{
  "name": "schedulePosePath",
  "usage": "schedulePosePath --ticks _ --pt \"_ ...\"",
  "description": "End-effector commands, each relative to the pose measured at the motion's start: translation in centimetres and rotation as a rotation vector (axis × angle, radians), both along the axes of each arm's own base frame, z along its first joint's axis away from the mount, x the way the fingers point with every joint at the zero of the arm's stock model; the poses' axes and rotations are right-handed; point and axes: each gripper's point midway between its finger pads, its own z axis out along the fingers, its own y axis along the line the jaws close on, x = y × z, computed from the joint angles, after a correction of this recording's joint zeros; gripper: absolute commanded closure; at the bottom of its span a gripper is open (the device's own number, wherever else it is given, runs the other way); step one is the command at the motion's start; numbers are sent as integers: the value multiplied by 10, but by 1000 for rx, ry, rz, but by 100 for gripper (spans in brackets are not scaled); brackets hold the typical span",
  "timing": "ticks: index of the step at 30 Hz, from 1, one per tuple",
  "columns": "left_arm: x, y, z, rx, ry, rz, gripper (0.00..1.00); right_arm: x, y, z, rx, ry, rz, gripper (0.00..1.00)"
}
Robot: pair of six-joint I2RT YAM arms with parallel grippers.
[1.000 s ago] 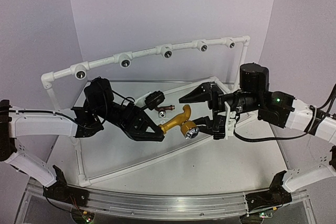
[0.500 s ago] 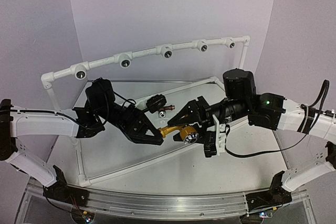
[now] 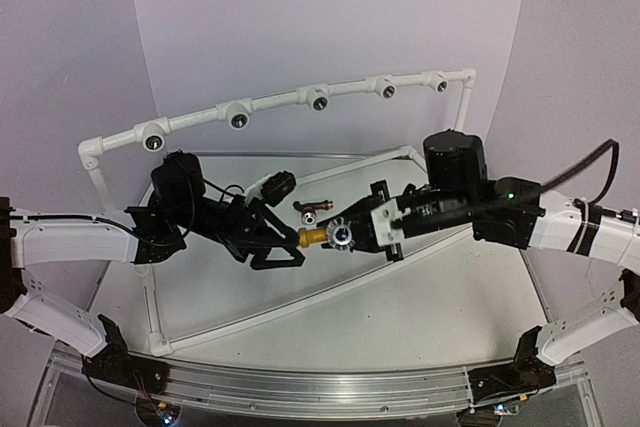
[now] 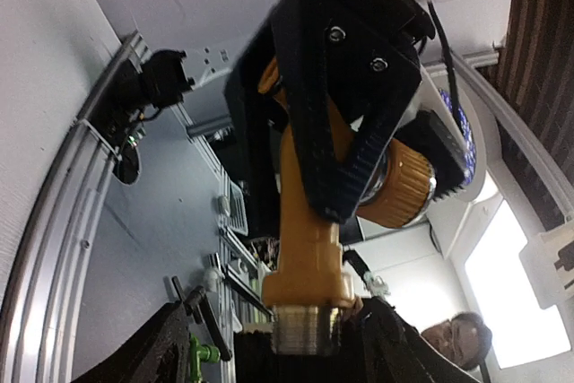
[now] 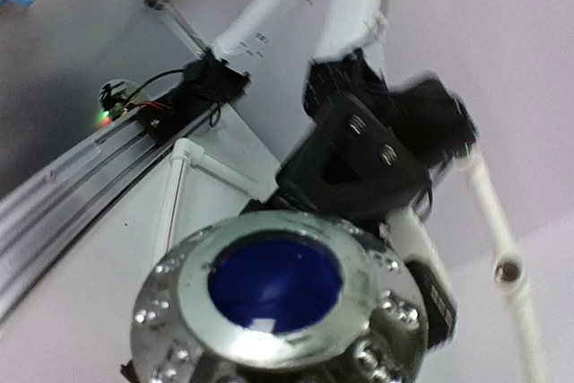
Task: Install the water faucets
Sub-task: Pass from the left arm to the right, then hold the pipeline at the center of the board.
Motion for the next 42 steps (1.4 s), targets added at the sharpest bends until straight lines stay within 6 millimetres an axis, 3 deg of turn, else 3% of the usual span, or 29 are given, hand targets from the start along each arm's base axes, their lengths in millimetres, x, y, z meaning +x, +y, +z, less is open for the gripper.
schedulePosePath --ticks 1,4,8,10,13,17,19,23,27,30,33,37,38,39,40,41,42 --pt "36 13 14 -43 -275 302 27 97 -34 62 267 609 -769 100" --pt "56 24 11 -32 -380 495 27 122 -60 50 218 670 -996 100" --pt "73 26 -11 32 -524 681 31 162 -102 31 98 858 -1190 100" --pt "76 18 -25 77 -588 717 31 176 -119 27 76 966 -1205 100" --pt "77 -10 -56 177 -700 697 27 194 -138 26 50 988 -1250 100" --pt "86 -52 -97 276 -785 613 25 207 -157 30 -7 830 -1329 100" --pt "93 -74 -118 331 -850 575 24 203 -163 40 6 765 -1316 100" --pt "103 -118 -139 397 -956 466 23 204 -188 75 138 684 -1389 100" --pt "108 -154 -162 419 -1036 363 23 211 -200 82 57 639 -1468 100" --pt "113 -170 -184 444 -1091 298 24 222 -212 73 -15 475 -1516 100" --pt "120 -183 -211 489 -1125 257 24 229 -212 81 22 285 -1468 100" --pt "129 -198 -244 549 -1152 193 24 238 -202 86 -65 63 -1372 100" --pt "130 -201 -251 553 -1148 186 24 240 -198 87 -104 0 -1340 84" --pt "130 -204 -260 558 -1142 174 24 241 -194 91 -122 -58 -1314 55" --pt "130 -206 -267 567 -1135 163 25 240 -190 94 -141 -103 -1291 52" --pt "130 -208 -273 576 -1129 154 25 240 -188 98 -156 -153 -1282 79" --pt "129 -208 -284 592 -1120 137 25 243 -187 105 -149 -209 -1295 98"
